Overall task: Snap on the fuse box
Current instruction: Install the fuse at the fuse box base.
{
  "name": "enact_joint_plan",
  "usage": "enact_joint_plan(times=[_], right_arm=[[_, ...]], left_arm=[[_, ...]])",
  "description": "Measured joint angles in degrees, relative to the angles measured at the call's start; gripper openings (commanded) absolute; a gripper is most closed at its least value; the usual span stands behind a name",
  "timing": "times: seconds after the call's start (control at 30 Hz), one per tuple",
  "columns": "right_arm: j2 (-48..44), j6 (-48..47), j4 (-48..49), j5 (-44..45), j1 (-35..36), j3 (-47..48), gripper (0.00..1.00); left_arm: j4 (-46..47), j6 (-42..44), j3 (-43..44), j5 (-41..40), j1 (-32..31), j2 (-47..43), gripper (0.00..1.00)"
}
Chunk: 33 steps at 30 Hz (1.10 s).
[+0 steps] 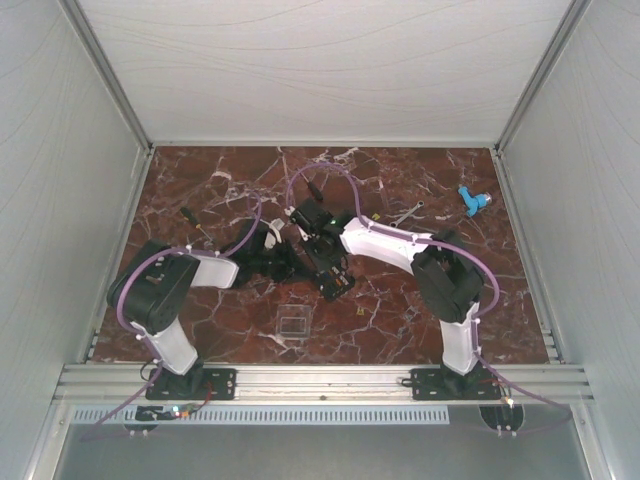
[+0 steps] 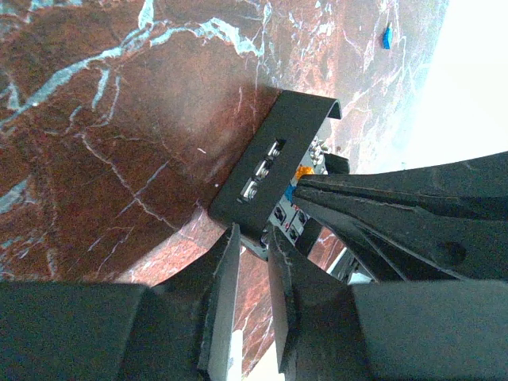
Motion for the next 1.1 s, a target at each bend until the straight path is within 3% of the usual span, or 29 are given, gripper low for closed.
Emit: enact_joint_plan(times=[0.27, 0.73, 1.1], right_arm=[[0.31, -1.07, -0.74, 1.68, 1.09, 0.61, 0.0], [-9.46, -0.61, 1.38, -0.33, 1.79, -4.92, 0.05], [-7.41, 0.9, 2.25, 1.03, 1.77, -5.01, 0.05]], left_arm=[[0.0, 0.02, 0.0, -0.02, 0.0, 0.0, 0.22], [0.0, 0.0, 0.0, -0.09, -0.37, -0.46, 0.25], [-0.02, 0.0, 0.0, -0.11, -0.37, -0.48, 0.25]])
